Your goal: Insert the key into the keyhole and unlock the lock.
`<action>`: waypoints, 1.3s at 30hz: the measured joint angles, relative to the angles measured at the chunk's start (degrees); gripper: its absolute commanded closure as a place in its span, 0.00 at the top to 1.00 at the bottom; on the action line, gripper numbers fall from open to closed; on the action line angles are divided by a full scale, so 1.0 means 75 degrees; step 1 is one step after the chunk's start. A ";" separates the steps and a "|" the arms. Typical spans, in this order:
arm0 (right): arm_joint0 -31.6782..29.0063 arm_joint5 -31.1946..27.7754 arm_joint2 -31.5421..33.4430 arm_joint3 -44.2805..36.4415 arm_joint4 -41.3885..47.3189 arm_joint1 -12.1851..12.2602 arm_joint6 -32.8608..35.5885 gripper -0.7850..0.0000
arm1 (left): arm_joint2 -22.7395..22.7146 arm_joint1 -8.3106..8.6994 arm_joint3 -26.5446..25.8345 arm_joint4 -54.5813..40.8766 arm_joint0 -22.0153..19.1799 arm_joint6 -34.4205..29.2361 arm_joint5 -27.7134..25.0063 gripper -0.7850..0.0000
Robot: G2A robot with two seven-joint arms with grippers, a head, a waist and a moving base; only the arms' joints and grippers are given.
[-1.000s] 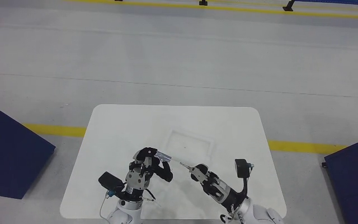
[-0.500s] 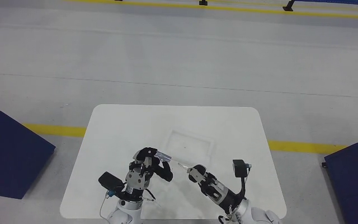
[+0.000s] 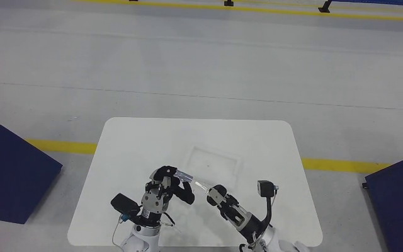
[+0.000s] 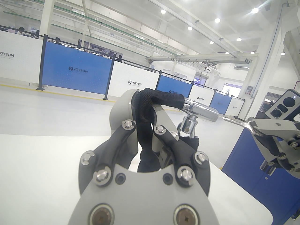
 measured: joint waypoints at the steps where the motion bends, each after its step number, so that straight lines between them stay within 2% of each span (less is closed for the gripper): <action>1: 0.0007 0.0047 -0.0020 -0.0006 0.0021 -0.0006 0.0000 0.00 | 0.0000 0.0000 0.0000 0.0000 0.0000 0.0000 0.0000 0.00; 39: 0.0331 0.0347 -0.0293 0.0124 0.0114 -0.0142 -0.0001 0.00 | 0.0000 0.0000 0.0000 0.0000 0.0000 0.0000 0.0000 0.00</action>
